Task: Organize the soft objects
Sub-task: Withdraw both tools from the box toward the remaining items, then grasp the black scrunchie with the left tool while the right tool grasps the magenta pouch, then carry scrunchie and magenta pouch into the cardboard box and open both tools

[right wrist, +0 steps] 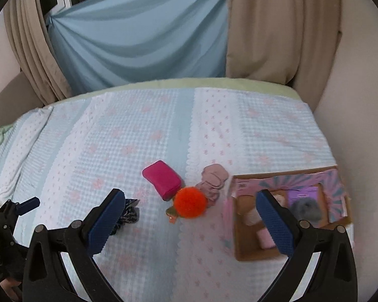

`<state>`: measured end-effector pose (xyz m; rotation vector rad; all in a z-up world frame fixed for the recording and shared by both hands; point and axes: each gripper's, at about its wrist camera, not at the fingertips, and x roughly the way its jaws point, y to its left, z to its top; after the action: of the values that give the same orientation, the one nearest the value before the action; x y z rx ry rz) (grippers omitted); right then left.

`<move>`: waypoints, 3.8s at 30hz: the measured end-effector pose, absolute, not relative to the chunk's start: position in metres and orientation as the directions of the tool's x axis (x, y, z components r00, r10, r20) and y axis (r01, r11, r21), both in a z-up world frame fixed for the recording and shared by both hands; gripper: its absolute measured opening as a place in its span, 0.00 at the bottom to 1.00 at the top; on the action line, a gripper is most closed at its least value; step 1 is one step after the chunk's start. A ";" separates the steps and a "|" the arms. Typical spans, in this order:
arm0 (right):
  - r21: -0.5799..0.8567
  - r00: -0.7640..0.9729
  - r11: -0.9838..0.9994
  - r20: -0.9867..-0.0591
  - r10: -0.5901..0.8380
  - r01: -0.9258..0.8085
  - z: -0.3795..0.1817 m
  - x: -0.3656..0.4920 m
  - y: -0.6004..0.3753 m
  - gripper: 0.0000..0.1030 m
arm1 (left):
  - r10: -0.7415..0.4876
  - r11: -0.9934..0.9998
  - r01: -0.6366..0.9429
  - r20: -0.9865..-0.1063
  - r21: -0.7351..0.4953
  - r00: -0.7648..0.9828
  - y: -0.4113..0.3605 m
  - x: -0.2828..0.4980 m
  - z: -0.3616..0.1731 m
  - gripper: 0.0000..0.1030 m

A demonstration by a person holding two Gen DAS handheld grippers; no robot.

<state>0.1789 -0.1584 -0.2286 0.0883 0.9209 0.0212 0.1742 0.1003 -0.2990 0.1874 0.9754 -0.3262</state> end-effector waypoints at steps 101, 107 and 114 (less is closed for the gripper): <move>0.207 0.517 0.967 -0.850 0.102 0.151 -0.155 0.121 -0.400 0.45 | -0.308 0.911 0.401 -0.799 -0.092 0.516 -0.200 0.174 -0.186 0.36; 0.202 0.472 0.953 -0.878 0.074 0.226 -0.190 0.136 -0.436 0.45 | -0.322 0.898 0.421 -0.843 -0.128 0.430 -0.245 0.204 -0.233 0.36; 0.203 0.373 0.929 -0.925 0.077 0.310 -0.253 0.164 -0.470 0.45 | -0.297 0.880 0.459 -0.898 -0.125 0.324 -0.283 0.231 -0.298 0.36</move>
<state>0.1644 -0.4700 -0.2525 0.3725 1.1871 -0.1535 0.2308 -0.2828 -0.2979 0.1626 1.1378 -0.4982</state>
